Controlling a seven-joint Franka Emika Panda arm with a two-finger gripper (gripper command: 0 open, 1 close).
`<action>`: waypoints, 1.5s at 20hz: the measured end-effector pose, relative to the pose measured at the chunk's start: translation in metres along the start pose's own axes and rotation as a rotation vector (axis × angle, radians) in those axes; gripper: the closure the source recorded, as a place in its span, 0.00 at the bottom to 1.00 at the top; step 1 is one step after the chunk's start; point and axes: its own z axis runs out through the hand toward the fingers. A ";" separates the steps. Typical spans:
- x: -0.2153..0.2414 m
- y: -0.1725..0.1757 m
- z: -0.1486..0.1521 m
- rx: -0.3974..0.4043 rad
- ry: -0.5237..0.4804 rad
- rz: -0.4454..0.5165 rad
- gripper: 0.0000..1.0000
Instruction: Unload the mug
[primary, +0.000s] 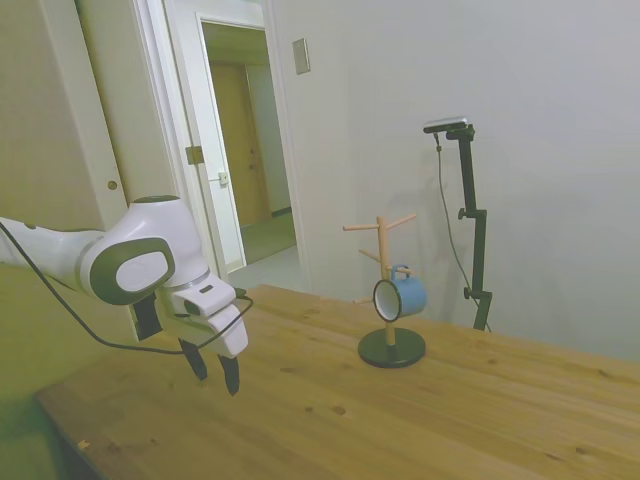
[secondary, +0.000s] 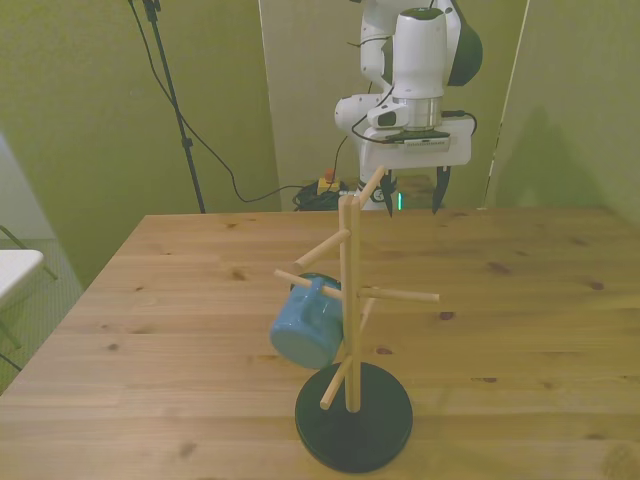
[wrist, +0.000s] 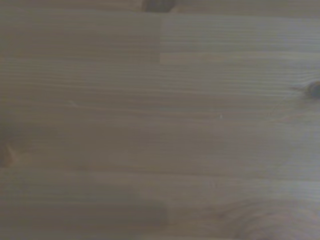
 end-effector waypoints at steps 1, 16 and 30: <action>0.000 0.000 0.001 -0.001 -0.001 0.000 0.00; 0.194 0.029 -0.038 0.162 0.457 0.272 0.00; 0.258 -0.002 -0.011 0.240 0.644 0.394 0.00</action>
